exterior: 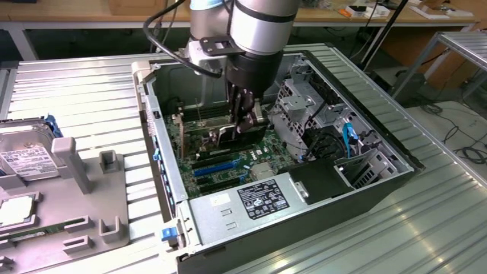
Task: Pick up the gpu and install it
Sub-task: 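Insert the gpu into the slot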
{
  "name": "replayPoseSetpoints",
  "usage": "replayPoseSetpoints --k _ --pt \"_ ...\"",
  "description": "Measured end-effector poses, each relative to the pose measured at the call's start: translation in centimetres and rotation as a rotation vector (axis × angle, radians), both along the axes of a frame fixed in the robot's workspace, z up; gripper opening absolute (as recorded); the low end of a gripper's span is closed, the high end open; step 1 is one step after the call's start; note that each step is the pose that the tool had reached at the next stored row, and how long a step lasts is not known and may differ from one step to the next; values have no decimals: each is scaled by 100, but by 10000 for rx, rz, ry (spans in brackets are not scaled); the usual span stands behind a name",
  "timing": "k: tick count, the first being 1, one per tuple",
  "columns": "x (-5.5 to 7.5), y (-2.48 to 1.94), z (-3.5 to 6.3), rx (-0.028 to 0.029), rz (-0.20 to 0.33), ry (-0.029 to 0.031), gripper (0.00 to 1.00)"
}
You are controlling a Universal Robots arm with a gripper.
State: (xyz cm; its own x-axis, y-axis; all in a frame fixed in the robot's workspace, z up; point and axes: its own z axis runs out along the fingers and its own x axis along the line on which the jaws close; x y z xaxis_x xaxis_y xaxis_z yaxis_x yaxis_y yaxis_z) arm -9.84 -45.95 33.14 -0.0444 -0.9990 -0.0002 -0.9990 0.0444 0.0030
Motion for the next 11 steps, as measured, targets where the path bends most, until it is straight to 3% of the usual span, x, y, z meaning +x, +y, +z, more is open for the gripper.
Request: replayPoseSetpoints --k 11 --pt "-80 -5 -203 0 12 -141 27"
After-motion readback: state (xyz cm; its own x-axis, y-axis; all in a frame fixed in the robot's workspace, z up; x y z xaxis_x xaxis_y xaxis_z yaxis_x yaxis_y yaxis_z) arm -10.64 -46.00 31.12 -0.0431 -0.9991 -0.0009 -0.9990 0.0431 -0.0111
